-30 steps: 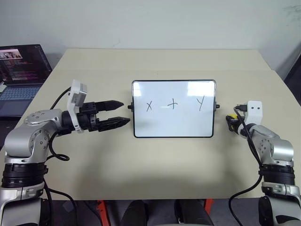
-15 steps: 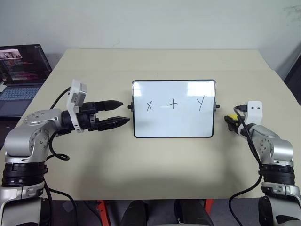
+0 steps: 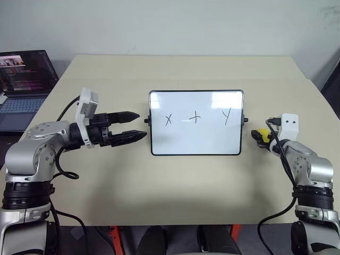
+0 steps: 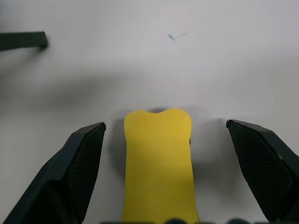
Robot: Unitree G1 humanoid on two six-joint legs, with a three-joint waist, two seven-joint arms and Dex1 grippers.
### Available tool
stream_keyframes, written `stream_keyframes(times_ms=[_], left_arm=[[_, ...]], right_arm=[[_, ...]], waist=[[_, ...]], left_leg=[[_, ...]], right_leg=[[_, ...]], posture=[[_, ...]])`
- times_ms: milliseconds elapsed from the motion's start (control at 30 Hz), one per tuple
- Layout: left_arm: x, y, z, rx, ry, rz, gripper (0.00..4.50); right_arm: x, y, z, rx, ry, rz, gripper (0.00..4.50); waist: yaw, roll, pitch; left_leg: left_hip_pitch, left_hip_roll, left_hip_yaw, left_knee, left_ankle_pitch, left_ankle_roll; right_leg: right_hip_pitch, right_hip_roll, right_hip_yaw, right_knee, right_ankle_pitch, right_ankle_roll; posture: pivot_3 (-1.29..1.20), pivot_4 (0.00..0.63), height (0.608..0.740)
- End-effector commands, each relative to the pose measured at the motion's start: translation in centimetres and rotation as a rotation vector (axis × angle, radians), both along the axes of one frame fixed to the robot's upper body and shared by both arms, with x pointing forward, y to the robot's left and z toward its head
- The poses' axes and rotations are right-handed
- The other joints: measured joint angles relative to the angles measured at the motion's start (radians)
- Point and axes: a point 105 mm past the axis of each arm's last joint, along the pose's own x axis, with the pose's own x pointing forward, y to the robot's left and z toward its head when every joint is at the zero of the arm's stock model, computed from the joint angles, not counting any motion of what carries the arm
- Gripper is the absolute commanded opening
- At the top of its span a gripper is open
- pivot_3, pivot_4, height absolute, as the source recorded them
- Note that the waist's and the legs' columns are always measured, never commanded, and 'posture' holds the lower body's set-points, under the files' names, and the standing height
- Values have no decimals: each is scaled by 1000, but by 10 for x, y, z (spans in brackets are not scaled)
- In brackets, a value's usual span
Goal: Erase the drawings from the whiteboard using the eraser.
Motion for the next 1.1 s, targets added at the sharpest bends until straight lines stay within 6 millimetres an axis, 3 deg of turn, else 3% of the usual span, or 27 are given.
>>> stream_keyframes(times_ms=[33, 400, 500, 767, 1100], left_arm=[[1, -1, 6, 0, -35, -7, 4500], [4, 0, 7, 5, -45, -4, 4500], [4, 1, 7, 6, -45, -4, 4500], [5, 1, 7, 10, -50, -3, 4500], [5, 2, 7, 11, -53, -1, 4500]], right_arm=[[0, -1, 19, 0, -61, -6, 4477], [-2, -1, 17, 13, -52, -8, 4477], [-2, 0, 17, 20, -52, -10, 3903], [-1, 1, 17, 27, -58, -6, 1159], [-1, 0, 18, 29, -60, -6, 1099]], waist=[[0, 0, 0], [0, 0, 0], [0, 0, 0], [0, 0, 0], [0, 0, 0]], left_leg=[[0, 0, 0, 0, 0, 0], [0, 0, 0, 0, 0, 0], [0, 0, 0, 0, 0, 0], [0, 0, 0, 0, 0, 0], [0, 0, 0, 0, 0, 0]], right_leg=[[0, 0, 0, 0, 0, 0], [0, 0, 0, 0, 0, 0], [0, 0, 0, 0, 0, 0], [0, 0, 0, 0, 0, 0], [0, 0, 0, 0, 0, 0]], posture=[[0, 150, 740], [0, 150, 740], [0, 150, 740], [0, 150, 740], [0, 150, 740]])
